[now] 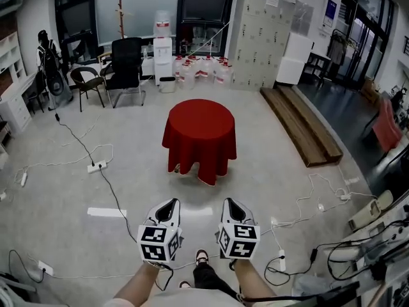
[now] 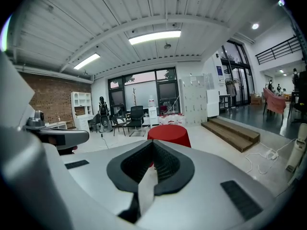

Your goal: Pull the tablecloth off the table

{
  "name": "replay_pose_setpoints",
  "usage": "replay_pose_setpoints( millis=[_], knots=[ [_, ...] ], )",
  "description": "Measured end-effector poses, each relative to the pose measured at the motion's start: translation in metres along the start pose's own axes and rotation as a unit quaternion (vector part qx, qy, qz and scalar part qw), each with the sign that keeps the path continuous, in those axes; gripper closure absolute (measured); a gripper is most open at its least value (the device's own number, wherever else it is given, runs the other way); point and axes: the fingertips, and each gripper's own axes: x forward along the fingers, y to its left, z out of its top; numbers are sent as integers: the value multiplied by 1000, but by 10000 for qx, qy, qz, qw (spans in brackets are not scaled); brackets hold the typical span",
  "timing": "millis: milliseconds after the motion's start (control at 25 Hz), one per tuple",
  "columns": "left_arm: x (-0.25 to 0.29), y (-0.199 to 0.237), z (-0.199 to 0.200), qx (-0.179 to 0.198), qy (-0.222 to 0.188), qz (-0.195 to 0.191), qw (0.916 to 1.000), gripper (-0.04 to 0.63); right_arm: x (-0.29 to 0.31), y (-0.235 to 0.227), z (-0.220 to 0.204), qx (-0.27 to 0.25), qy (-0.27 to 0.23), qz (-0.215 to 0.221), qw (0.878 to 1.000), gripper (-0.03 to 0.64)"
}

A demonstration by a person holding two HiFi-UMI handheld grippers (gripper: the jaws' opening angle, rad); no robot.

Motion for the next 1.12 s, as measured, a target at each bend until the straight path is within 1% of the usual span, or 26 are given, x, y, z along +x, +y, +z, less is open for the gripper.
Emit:
replay_pose_setpoints(
  millis=[360,760,1000,1120],
  knots=[
    [55,3,13,51,32,-13,10000,578,54,-17,13,-48,86,162,9998,592],
    [120,40,38,109,34,286,9995,578,130,-33,43,-17,39,318,9995,592],
    [149,50,42,-9,78,440,9990,578,160,-52,45,45,167,345,9993,592],
    [163,54,46,-22,108,480,9988,578,174,-61,53,90,160,334,9993,592]
  ],
)
